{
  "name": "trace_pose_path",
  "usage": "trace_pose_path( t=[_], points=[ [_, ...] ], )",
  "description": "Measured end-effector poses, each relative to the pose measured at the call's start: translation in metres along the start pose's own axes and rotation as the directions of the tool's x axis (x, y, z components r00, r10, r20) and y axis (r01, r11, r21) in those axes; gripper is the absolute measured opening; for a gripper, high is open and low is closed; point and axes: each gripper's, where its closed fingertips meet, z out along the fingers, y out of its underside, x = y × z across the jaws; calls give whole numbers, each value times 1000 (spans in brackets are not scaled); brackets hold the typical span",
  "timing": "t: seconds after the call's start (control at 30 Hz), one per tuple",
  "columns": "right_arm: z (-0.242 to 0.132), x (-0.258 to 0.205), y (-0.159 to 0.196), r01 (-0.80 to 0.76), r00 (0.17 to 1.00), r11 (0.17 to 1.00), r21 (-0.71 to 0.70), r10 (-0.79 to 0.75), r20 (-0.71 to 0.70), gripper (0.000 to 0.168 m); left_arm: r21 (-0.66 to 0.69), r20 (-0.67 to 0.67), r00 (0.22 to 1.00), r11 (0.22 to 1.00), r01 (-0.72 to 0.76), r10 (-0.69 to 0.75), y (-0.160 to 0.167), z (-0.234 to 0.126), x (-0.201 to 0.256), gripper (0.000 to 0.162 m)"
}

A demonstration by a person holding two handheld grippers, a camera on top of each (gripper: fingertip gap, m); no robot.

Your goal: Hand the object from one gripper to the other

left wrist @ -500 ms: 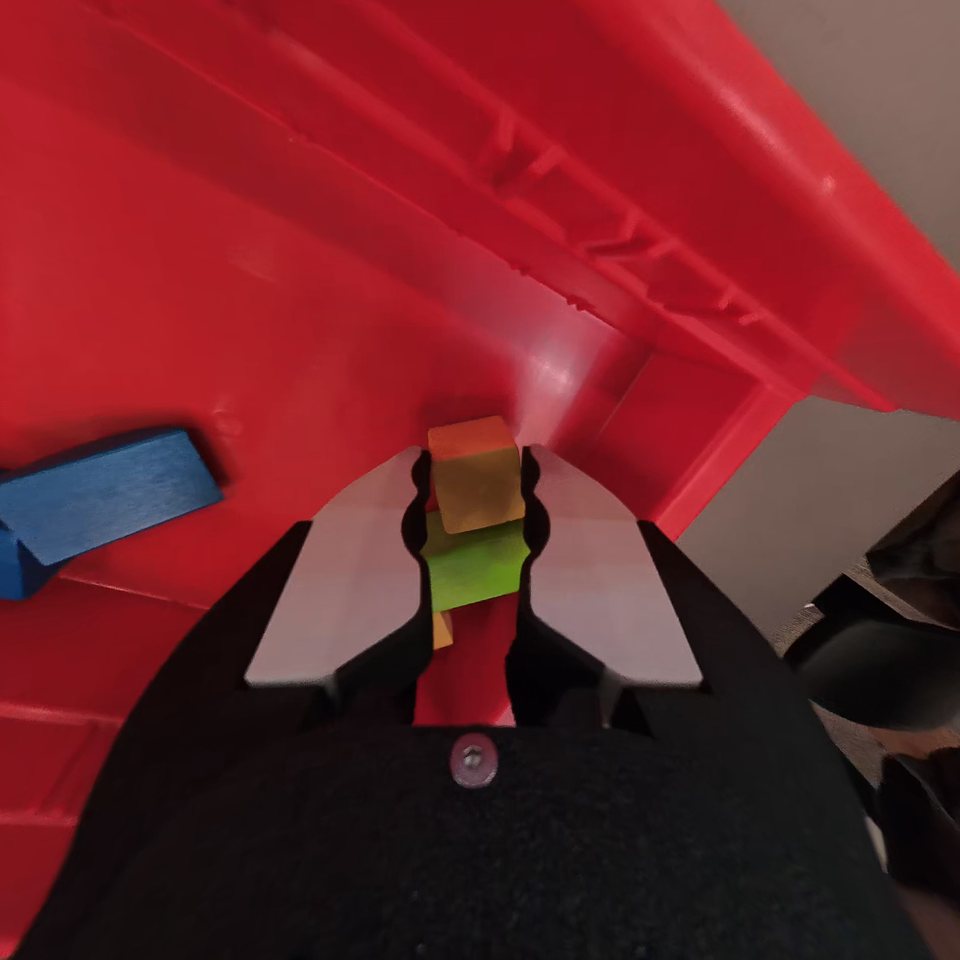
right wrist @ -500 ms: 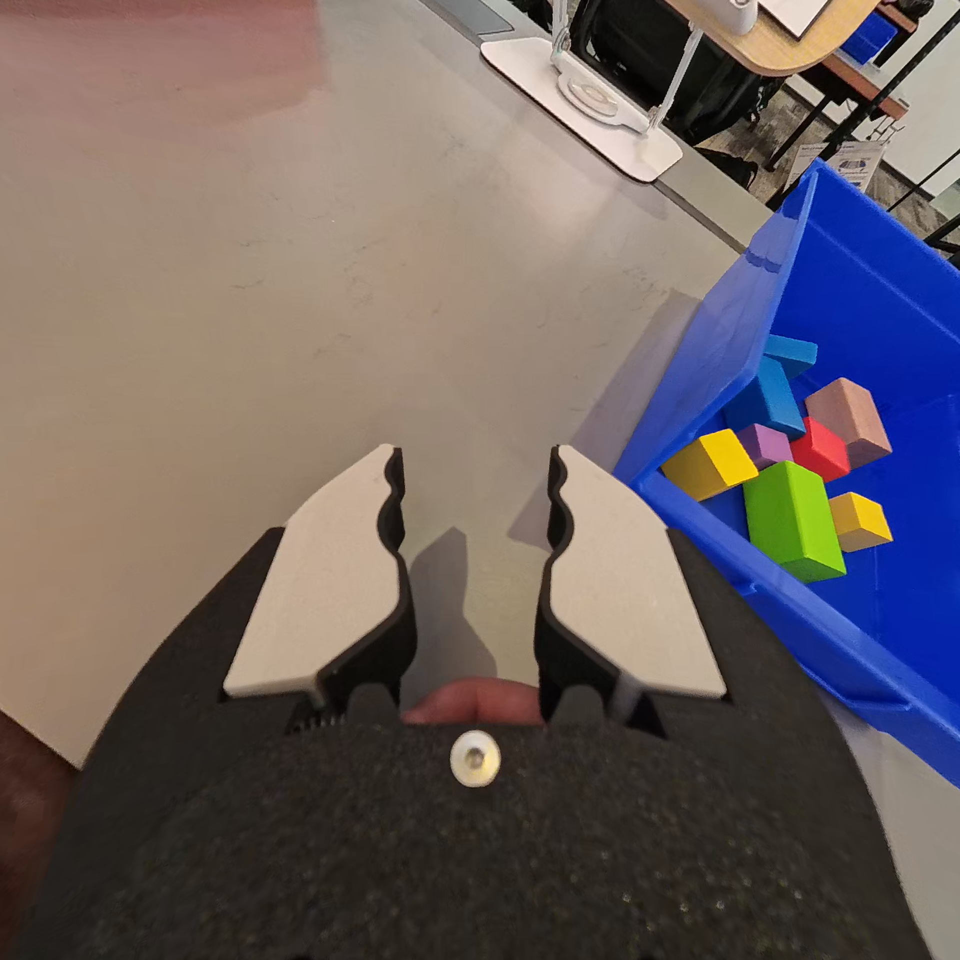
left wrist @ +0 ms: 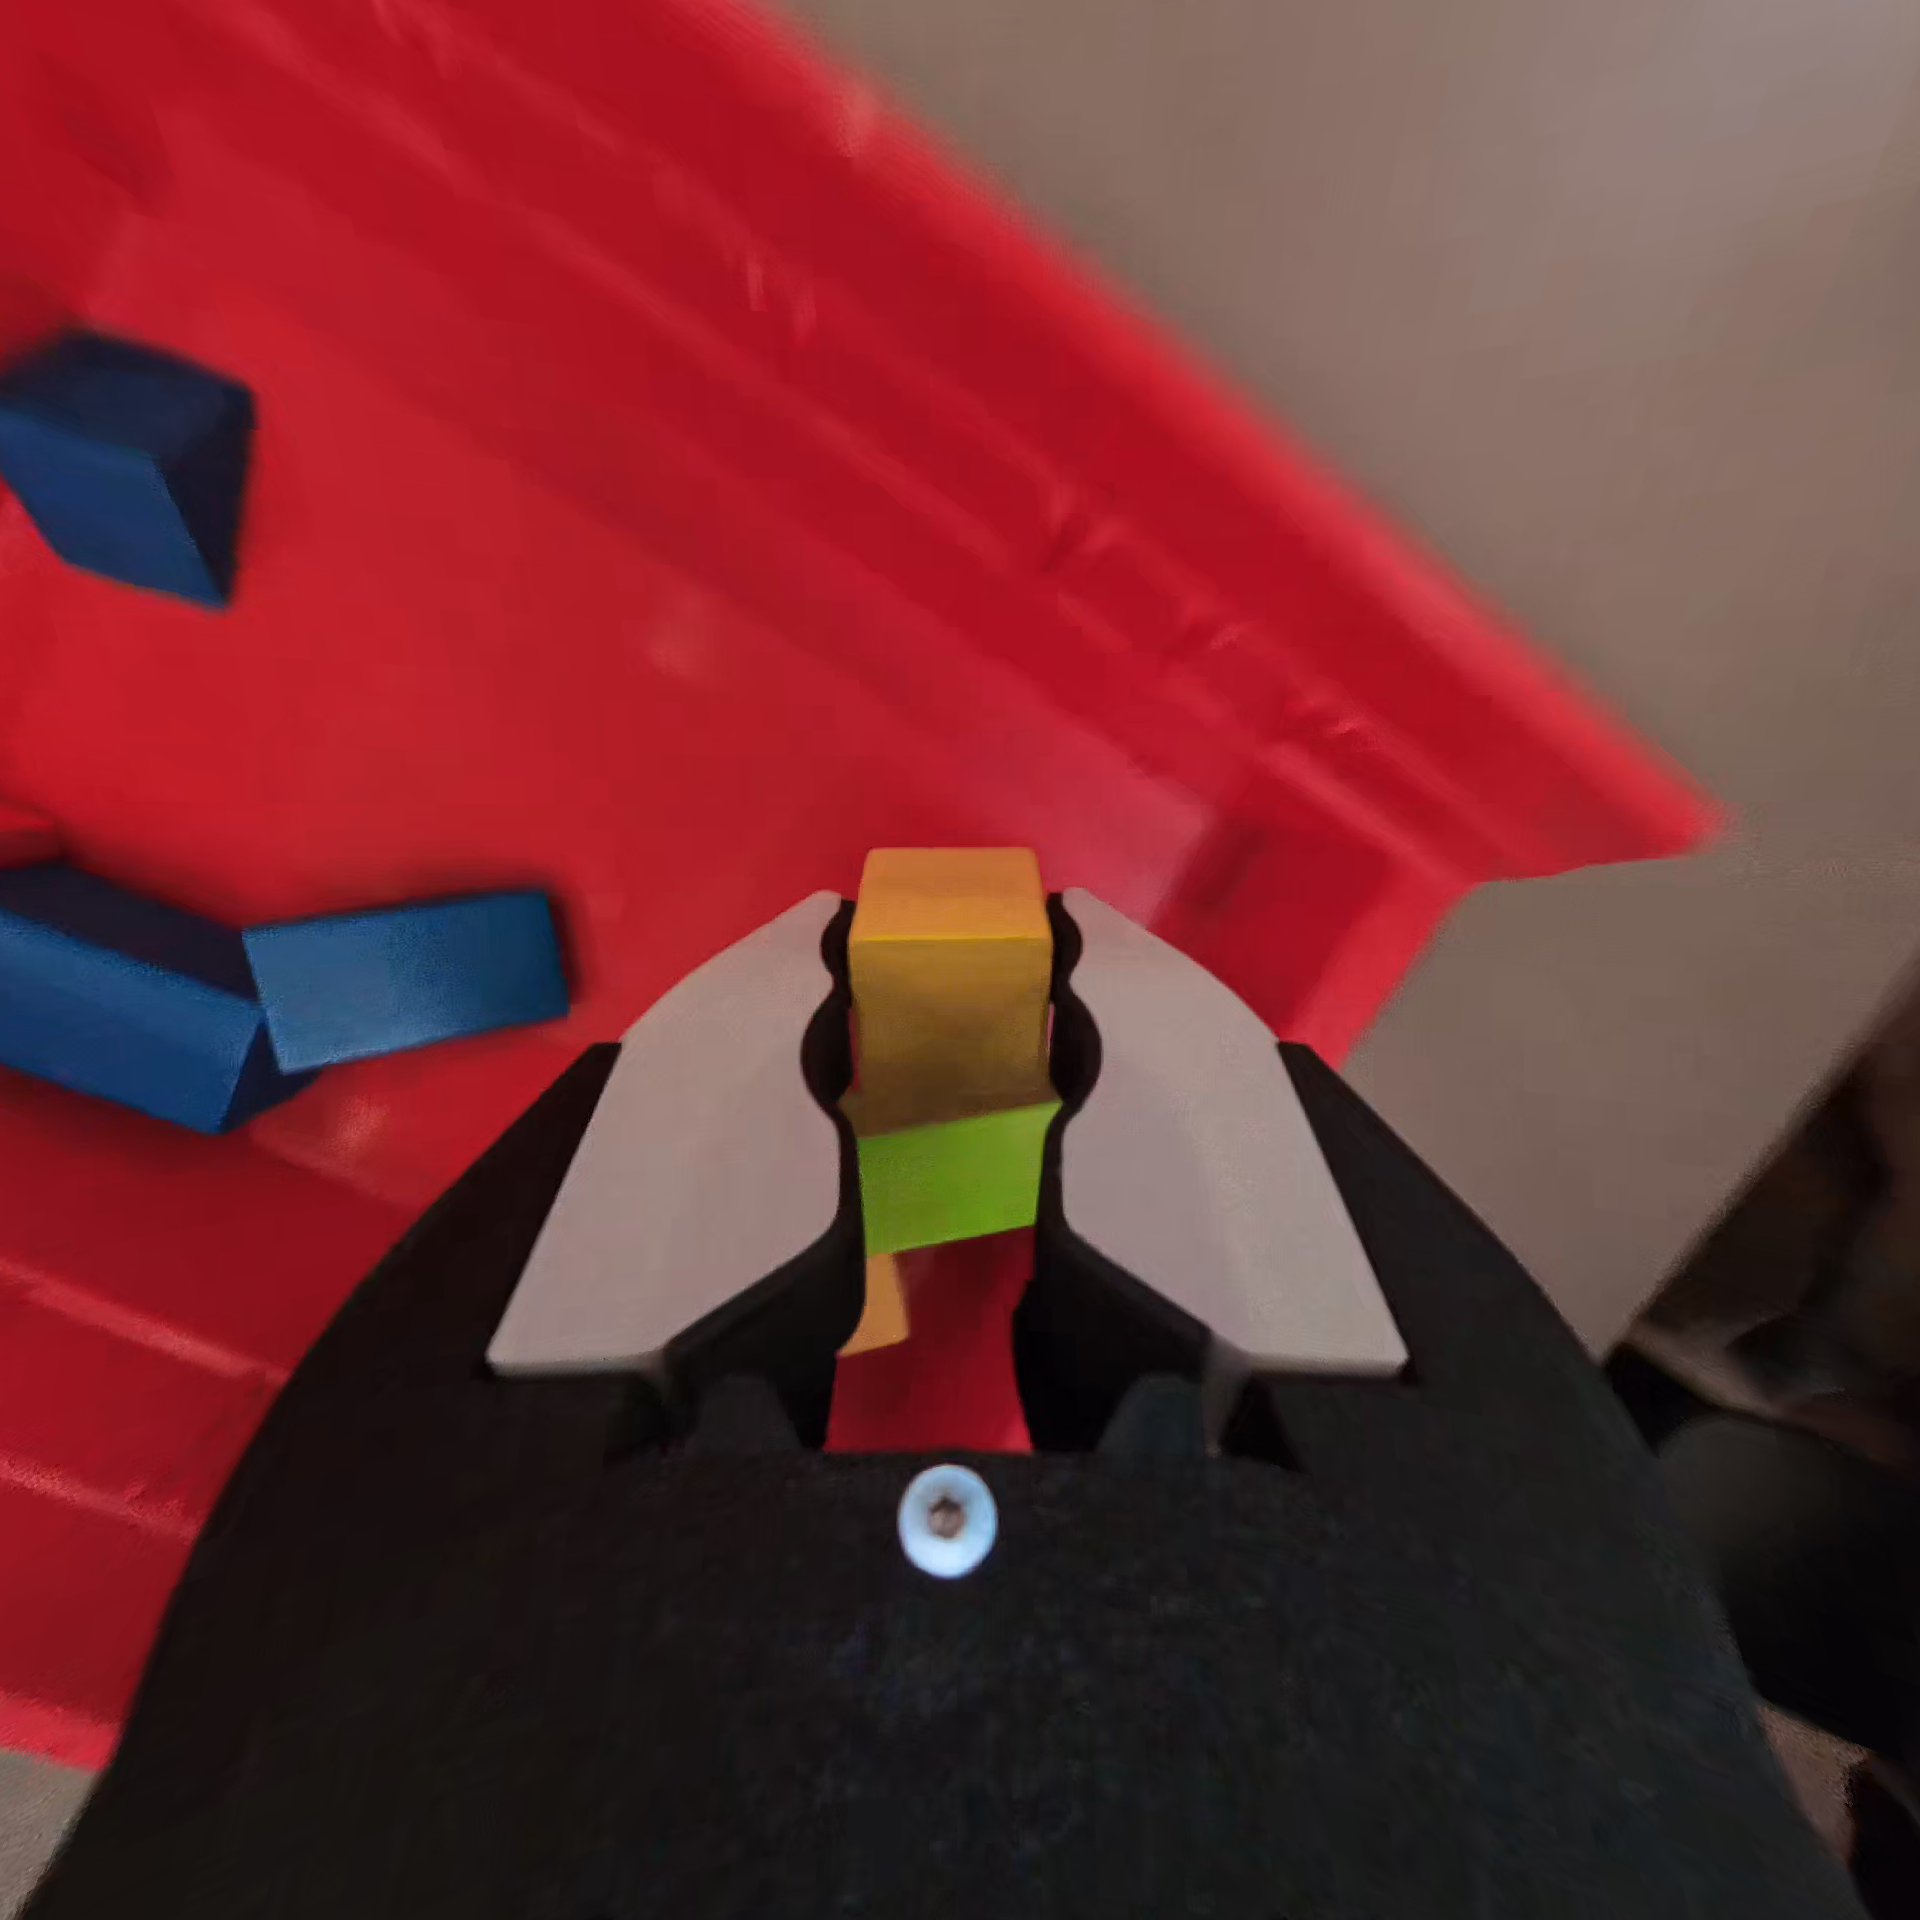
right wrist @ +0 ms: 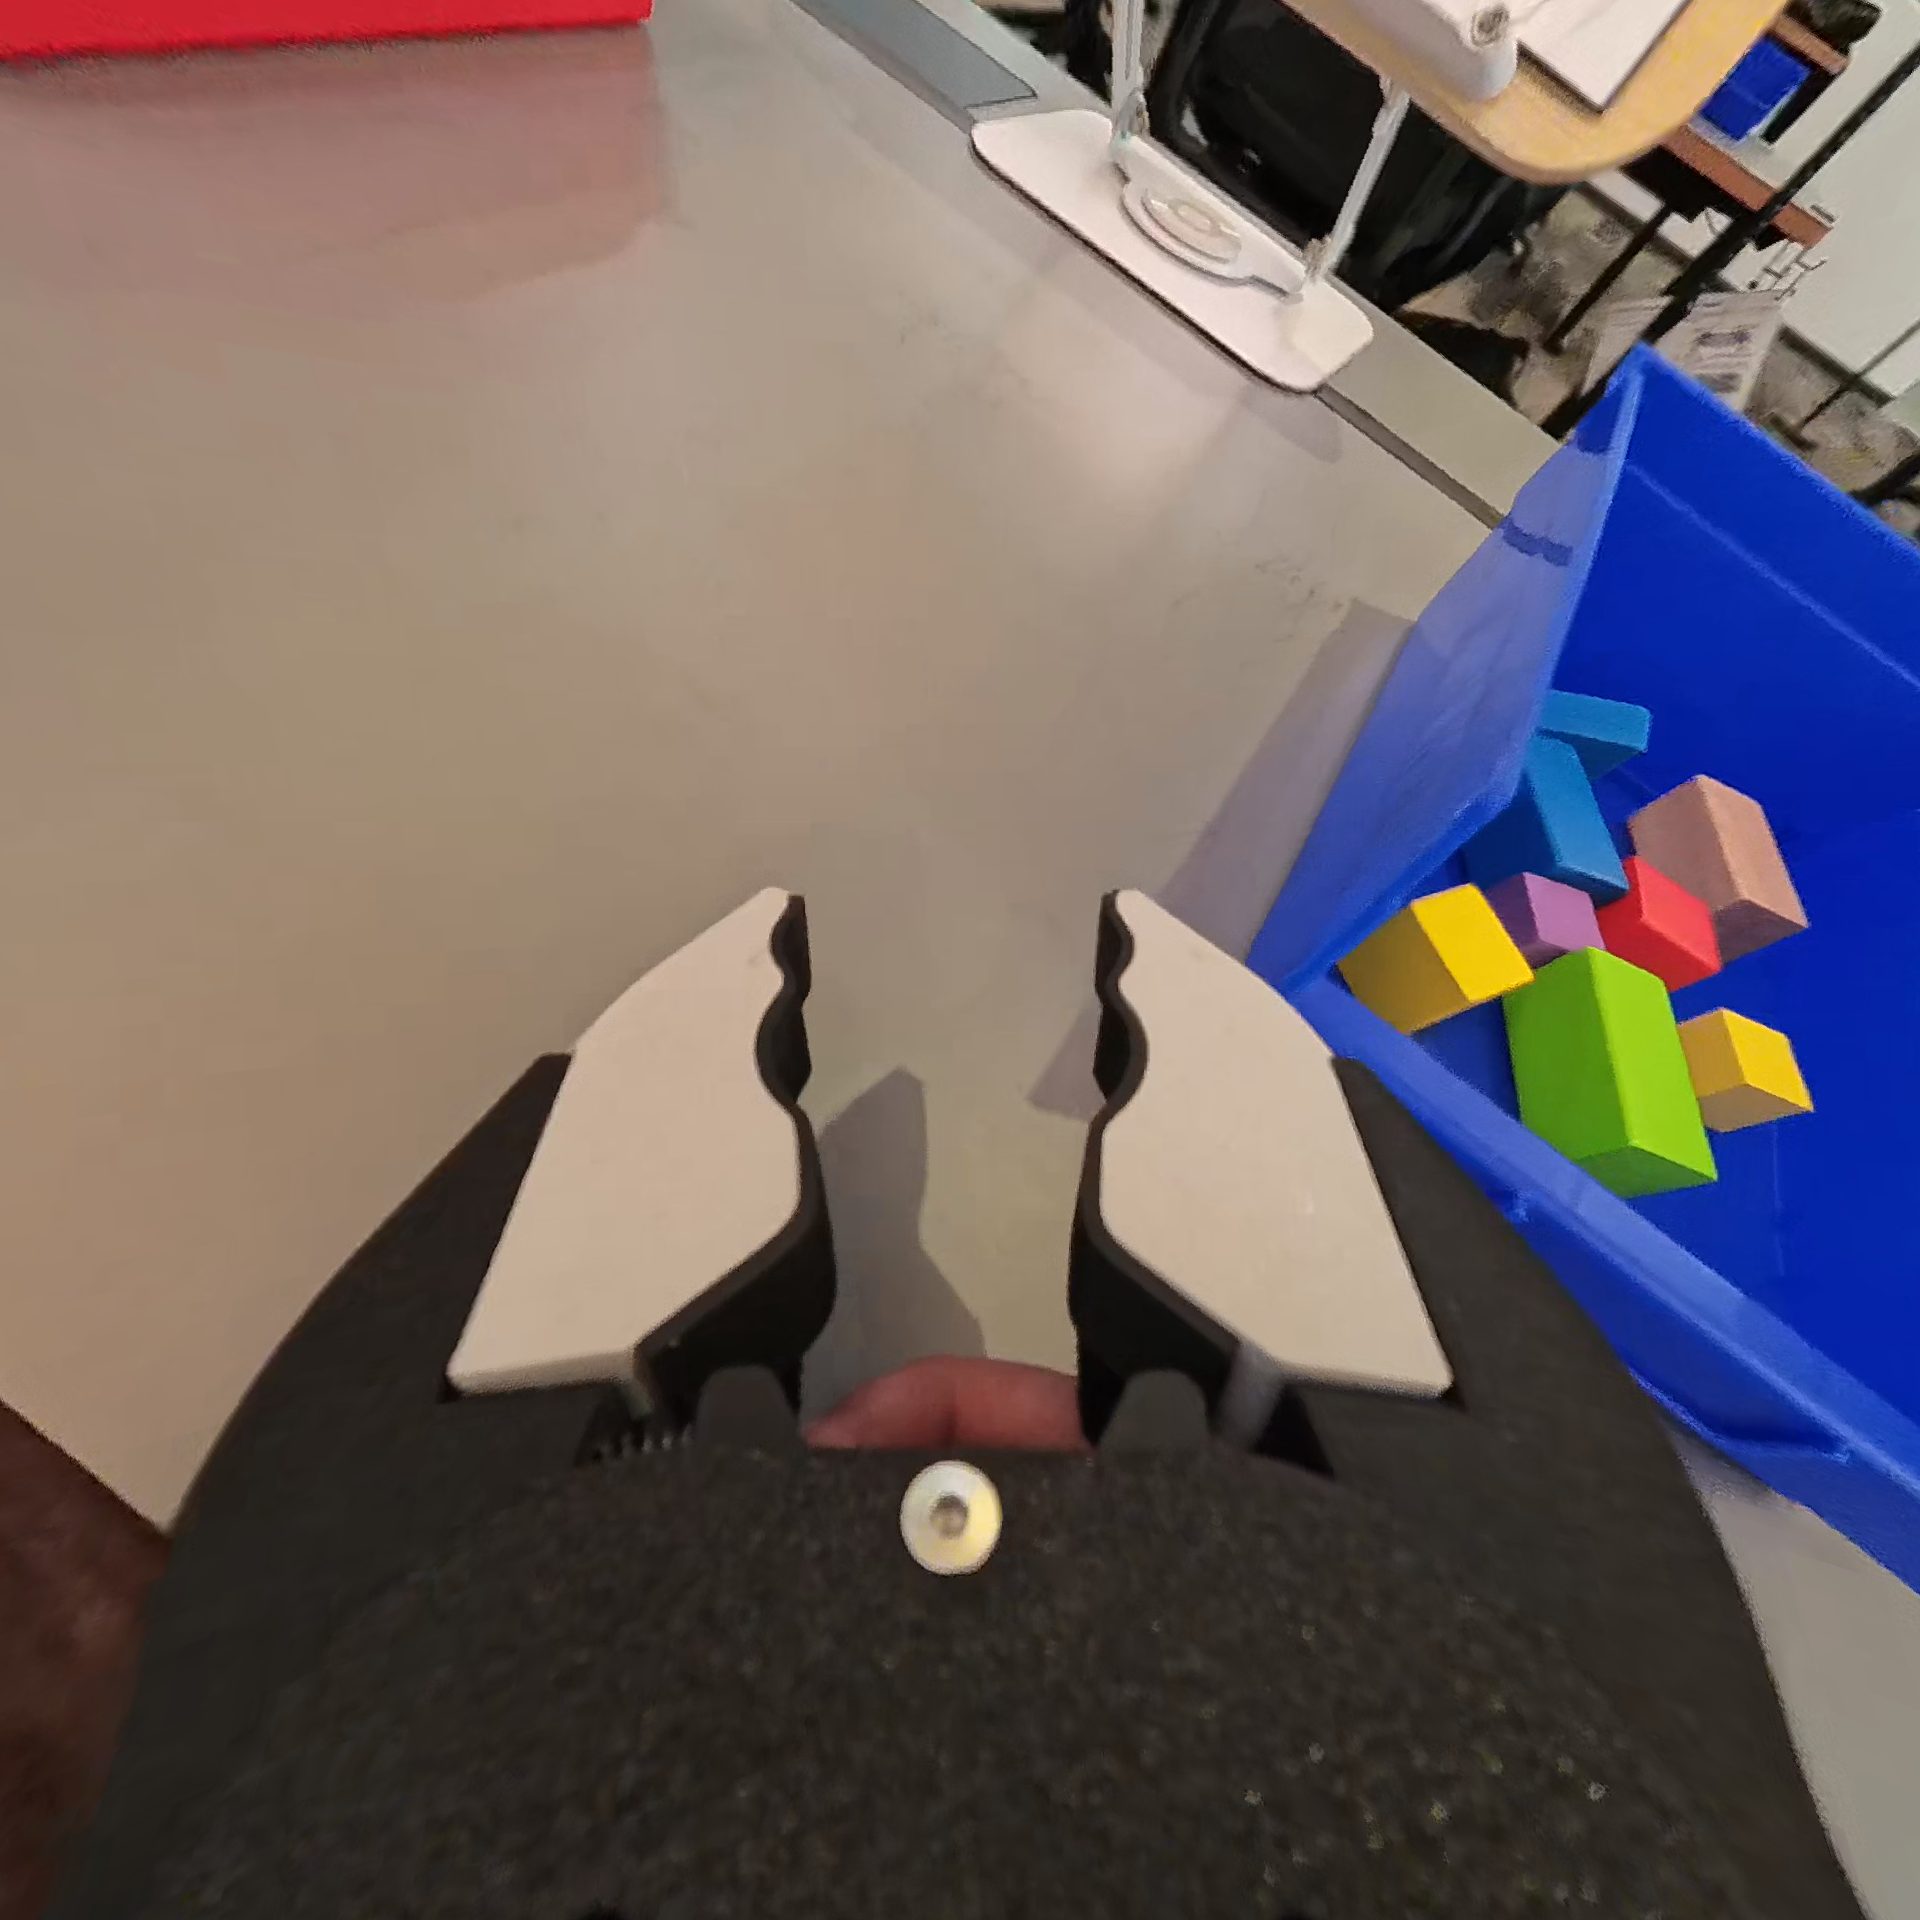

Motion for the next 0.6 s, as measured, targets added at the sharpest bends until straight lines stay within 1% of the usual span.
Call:
trace_pose_path(
  t=[0.07, 0.13, 0.17, 0.2, 0.23, 0.27, 0.3, 0.33, 0.37, 0.4, 0.43, 0.47, 0.5, 0.53, 0.57, 0.6],
  points=[
    [3, -6, -17, -15, 998, 999, 42, 13, 53, 51, 213, -137, 991, 976, 36, -7, -30, -26, 25, 34],
    [10, -18, -43, -14, 987, 997, 79, 1, 158, 51, 395, -227, 971, 918, 28, 68, -61, -50, 56, 34],
    [13, -29, -58, -40, 968, 995, 88, 17, 251, 51, 469, -253, 959, 883, 5, 129, -76, -61, 74, 34],
    [16, -40, -75, -95, 931, 992, 86, 58, 361, 51, 535, -265, 943, 844, -30, 201, -90, -70, 94, 34],
    [20, -51, -93, -166, 870, 984, 66, 115, 480, 52, 599, -256, 926, 798, -73, 276, -104, -78, 114, 34],
    [24, -60, -110, -240, 785, 971, 14, 186, 590, 53, 656, -226, 908, 744, -126, 353, -117, -83, 133, 34],
    [29, -66, -125, -308, 681, 948, -79, 278, 677, 56, 702, -182, 887, 688, -185, 424, -129, -86, 151, 34],
    [37, -68, -139, -371, 565, 907, -199, 391, 726, 58, 733, -128, 870, 636, -240, 476, -141, -86, 165, 34],
    [43, -68, -156, -433, 407, 840, -328, 506, 760, 58, 750, -63, 861, 593, -292, 504, -152, -84, 174, 34],
    [41, -68, -178, -486, 182, 750, -449, 589, 787, 55, 758, 1, 852, 555, -342, 524, -163, -80, 181, 34],
    [33, -64, -203, -524, -57, 661, -538, 603, 796, 52, 765, 63, 845, 518, -383, 531, -173, -77, 184, 34],
    [25, -58, -222, -552, -229, 602, -577, 556, 799, 50, 773, 122, 838, 479, -416, 531, -183, -75, 186, 34],
    [21, -56, -231, -556, -310, 582, -594, 517, 798, 50, 782, 172, 827, 436, -445, 535, -190, -73, 188, 34],
    [21, -60, -232, -552, -314, 590, -589, 508, 802, 50, 790, 221, 813, 389, -473, 539, -196, -72, 190, 34],
    [24, -65, -230, -555, -286, 604, -571, 506, 813, 51, 795, 267, 798, 345, -499, 540, -201, -70, 191, 34],
    [25, -69, -229, -565, -277, 604, -562, 502, 819, 52, 791, 298, 781, 315, -524, 549, -203, -66, 194, 34]
  ],
)
